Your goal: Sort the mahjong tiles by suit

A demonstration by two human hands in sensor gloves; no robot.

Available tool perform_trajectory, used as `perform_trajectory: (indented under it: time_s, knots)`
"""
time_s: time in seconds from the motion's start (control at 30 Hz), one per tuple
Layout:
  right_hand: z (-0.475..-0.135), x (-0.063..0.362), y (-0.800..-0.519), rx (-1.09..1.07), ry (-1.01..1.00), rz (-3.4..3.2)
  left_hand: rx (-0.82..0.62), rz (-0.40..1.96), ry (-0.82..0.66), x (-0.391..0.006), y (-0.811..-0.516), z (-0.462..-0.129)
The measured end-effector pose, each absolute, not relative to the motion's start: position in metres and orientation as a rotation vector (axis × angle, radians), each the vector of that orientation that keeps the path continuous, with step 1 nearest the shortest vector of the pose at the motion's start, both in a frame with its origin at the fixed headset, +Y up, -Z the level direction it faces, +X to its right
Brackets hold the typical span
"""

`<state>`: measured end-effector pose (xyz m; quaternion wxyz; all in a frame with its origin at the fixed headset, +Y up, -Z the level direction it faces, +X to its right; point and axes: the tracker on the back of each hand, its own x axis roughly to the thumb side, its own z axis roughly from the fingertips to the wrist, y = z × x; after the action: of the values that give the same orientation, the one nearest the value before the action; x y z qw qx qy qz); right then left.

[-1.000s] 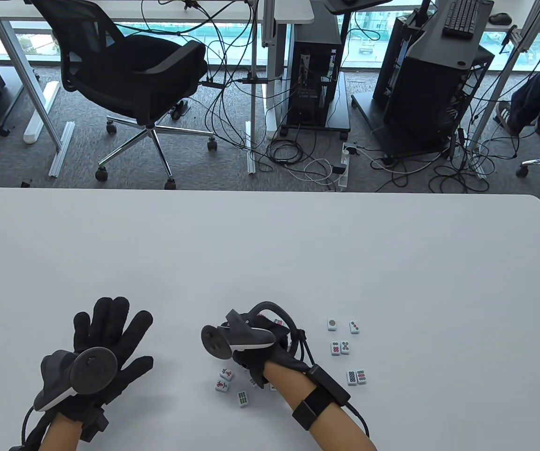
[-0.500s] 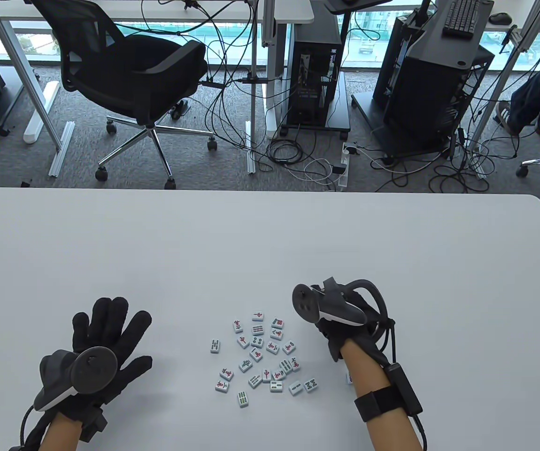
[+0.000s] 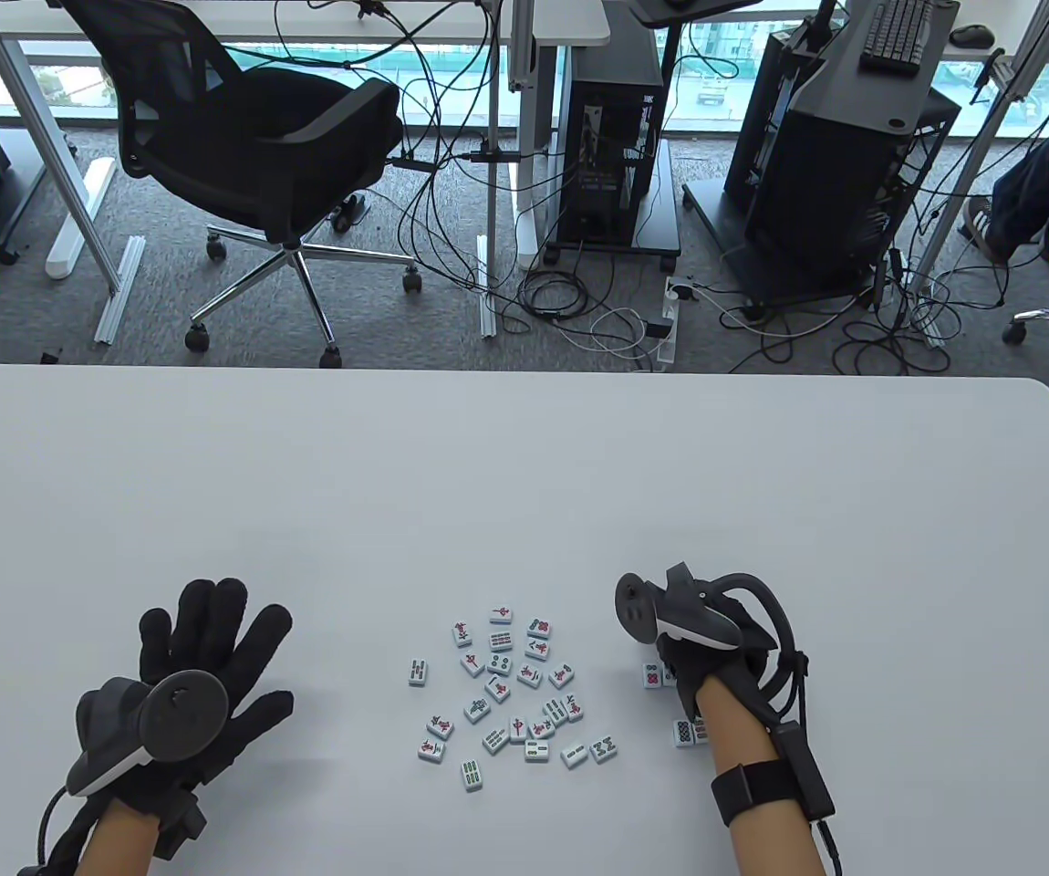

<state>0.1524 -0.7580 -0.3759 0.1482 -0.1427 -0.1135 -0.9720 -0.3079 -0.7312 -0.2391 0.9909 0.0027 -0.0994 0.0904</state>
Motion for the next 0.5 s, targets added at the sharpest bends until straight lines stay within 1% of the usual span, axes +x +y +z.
perform_trajectory:
  time_s: [0.1, 0.13, 0.3, 0.4, 0.5]
  knots:
    - [-0.375, 0.152, -0.762, -0.407, -0.346, -2.787, 0.003, 0.181, -0.198, -0.308, -0.731, -0.239]
    - [-0.374, 0.151, -0.762, -0.408, -0.327, -2.785, 0.001, 0.181, -0.198, -0.308, -0.731, -0.239]
    - [-0.372, 0.150, -0.758, -0.399, -0.356, -2.769, 0.002, 0.184, -0.198, -0.308, -0.731, -0.240]
    - [-0.367, 0.143, -0.748, -0.423, -0.298, -2.783, 0.000, 0.187, -0.197, -0.308, -0.731, -0.240]
    - [-0.360, 0.129, -0.734, -0.491, -0.187, -2.834, 0.000, 0.187, -0.199, -0.308, -0.731, -0.240]
